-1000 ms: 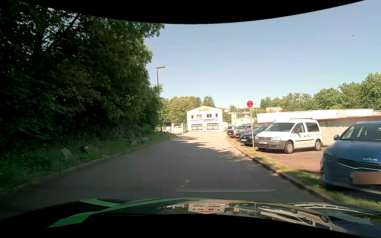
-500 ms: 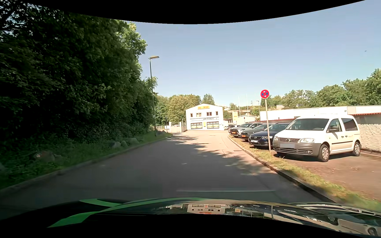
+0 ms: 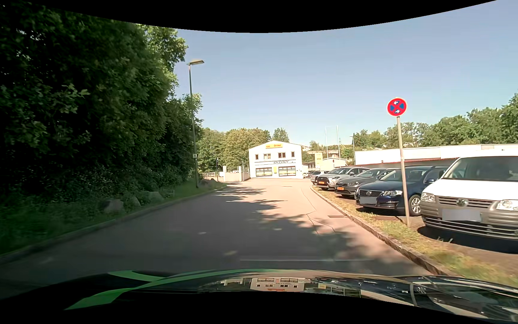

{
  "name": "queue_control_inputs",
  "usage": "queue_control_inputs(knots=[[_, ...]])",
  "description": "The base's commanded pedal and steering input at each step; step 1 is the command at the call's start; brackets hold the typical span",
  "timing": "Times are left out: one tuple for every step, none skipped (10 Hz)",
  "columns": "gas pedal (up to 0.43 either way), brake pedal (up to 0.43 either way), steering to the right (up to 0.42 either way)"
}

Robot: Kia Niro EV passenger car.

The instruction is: Follow the waypoints while adhering to traffic rules and regulations

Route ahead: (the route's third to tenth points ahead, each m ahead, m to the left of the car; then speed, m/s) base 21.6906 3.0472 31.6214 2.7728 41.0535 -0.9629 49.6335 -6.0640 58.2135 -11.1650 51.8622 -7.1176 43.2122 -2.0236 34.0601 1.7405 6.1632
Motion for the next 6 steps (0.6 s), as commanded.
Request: queue_control_inputs(knots=[[0.150, 0.000, 0.016], [0.150, 0.000, 0.016], [0.157, 0.000, 0.015], [0.157, 0.000, 0.015], [0.177, 0.000, 0.013], [0.177, 0.000, 0.011]])
